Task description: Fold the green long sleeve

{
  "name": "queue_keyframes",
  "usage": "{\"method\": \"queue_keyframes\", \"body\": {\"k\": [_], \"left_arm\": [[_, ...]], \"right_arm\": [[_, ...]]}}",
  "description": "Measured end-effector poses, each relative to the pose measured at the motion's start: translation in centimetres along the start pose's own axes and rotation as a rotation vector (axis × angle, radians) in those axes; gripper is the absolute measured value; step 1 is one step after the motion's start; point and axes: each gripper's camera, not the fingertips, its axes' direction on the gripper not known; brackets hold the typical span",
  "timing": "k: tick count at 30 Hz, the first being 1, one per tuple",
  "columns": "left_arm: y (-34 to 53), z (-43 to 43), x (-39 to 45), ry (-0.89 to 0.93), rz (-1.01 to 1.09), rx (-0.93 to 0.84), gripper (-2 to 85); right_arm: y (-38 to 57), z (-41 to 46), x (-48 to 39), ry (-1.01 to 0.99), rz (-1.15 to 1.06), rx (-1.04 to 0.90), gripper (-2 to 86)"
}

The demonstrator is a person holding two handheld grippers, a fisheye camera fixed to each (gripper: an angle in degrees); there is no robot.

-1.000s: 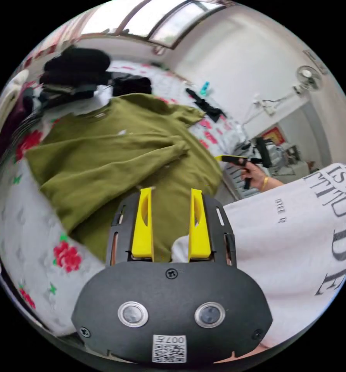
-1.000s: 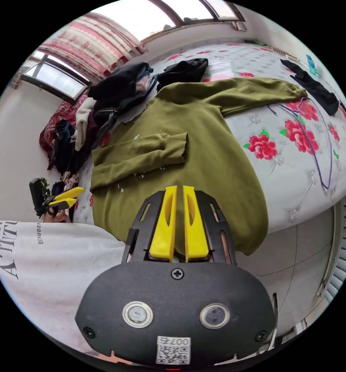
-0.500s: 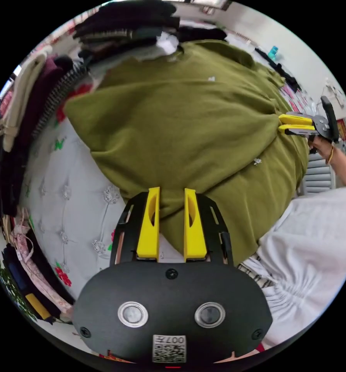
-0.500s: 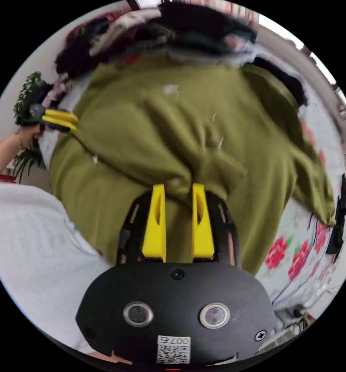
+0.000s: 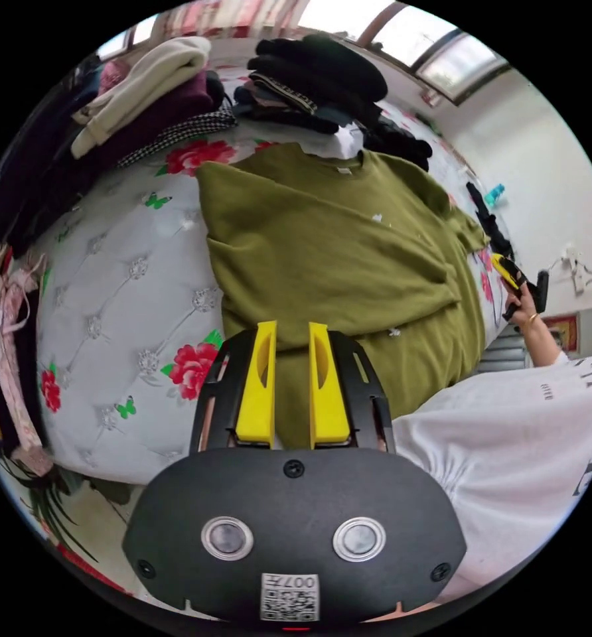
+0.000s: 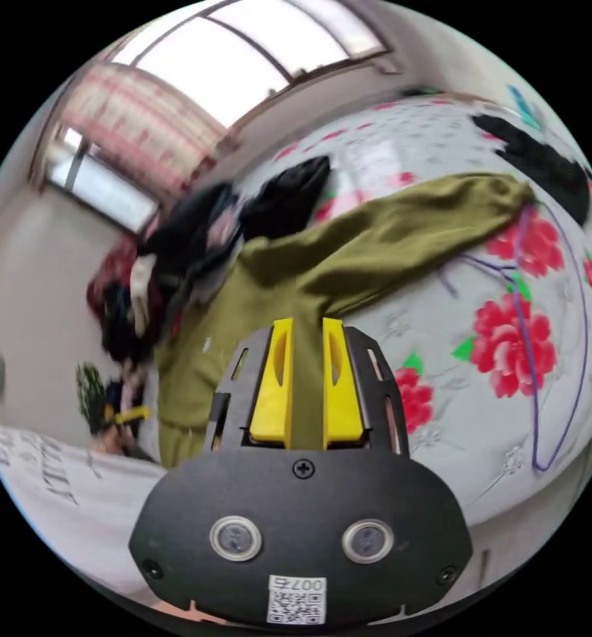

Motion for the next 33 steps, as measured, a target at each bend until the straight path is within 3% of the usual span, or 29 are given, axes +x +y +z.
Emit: {"method": "queue_keyframes", "body": {"k": [3,13,20,23,26,29,33], "left_arm": [[-0.5,0.0,1.1,-0.008,-0.041,-0.005,5.9],[-1.4,1.3,3.6,0.021,-0.156,-0.094,4.5],[-1.5,1.4,4.0,0.007,-0.203,-0.138,2.8],[-1.6,1.2,3.5,0.023,-0.215,-0.111,1.2],[-1.5,1.2,2.8,0.048,-0.215,-0.083,0.5],[-1.1,1.4,1.8,0.070,-0.198,-0.074,0.3],[0.3,0.8,-0.1,0.089,-0.197,-0.014,0.3]], "right_arm": [[-4.3,-2.4,5.7,0.089,0.117,0.129,6.2],[-13.2,-0.8,18.4,0.254,0.390,0.195,6.4],[-15.4,1.3,20.6,0.285,0.452,0.130,1.3],[-16.7,-0.4,19.9,0.175,0.424,0.184,0.2],[-18.7,-3.4,14.9,0.033,0.268,0.285,-0.1],[-20.1,-5.5,4.1,-0.081,-0.070,0.298,-0.2],[-15.0,-6.0,-16.6,-0.191,-0.710,0.184,-0.2]]}}
